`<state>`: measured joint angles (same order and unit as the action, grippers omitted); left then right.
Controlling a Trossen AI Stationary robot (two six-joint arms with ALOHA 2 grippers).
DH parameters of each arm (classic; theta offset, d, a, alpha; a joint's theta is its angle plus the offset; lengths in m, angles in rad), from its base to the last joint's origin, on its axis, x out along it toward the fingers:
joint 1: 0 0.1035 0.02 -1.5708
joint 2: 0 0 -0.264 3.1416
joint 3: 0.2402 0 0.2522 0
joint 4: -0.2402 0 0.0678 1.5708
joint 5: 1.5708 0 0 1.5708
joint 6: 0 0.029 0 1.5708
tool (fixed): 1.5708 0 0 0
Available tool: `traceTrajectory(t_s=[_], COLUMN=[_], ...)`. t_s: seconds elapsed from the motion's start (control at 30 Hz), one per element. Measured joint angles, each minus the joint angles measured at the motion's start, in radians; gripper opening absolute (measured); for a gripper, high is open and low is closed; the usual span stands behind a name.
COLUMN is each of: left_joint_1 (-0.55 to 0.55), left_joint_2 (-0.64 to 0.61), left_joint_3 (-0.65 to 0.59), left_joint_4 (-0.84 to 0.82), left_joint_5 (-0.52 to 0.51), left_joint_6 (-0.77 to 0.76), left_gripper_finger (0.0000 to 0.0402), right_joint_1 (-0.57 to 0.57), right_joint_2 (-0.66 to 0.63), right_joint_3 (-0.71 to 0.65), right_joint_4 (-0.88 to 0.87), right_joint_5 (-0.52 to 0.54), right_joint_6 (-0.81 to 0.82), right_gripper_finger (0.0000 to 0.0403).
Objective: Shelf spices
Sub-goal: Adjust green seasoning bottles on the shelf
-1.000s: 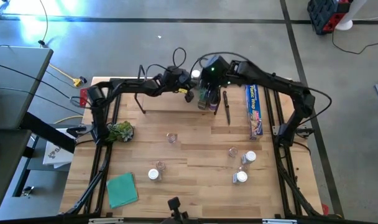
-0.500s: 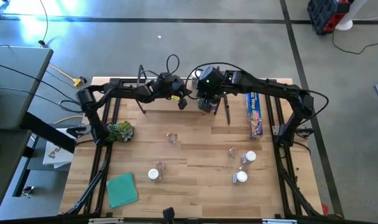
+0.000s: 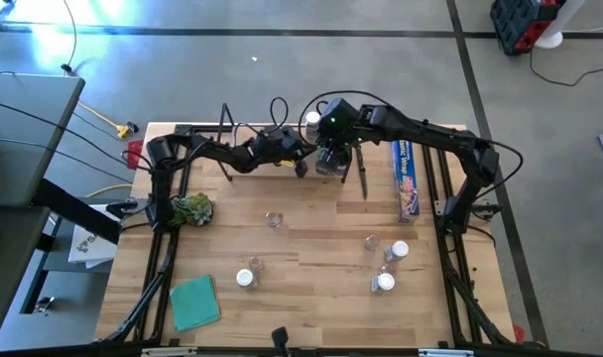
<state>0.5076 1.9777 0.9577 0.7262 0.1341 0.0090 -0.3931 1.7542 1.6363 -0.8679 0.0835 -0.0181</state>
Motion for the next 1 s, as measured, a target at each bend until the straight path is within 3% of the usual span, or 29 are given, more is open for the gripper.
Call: traceTrajectory(t_s=[0.57, 1.0], left_joint_1=[0.005, -0.031], left_joint_2=[0.039, -0.067], left_joint_3=[0.057, 0.056], left_joint_4=[-0.036, -0.273], left_joint_5=[0.003, 0.018], left_joint_6=[0.019, 0.073], left_gripper_finger=[0.0000, 0.0000], right_joint_1=[0.001, 0.069], right_joint_2=[0.000, 0.011], right_joint_3=[0.000, 0.000], right_joint_4=[-0.004, -0.048], right_joint_5=[-0.005, -0.066], right_joint_6=[0.003, -0.084], right_gripper_finger=[0.0000, 0.0000])
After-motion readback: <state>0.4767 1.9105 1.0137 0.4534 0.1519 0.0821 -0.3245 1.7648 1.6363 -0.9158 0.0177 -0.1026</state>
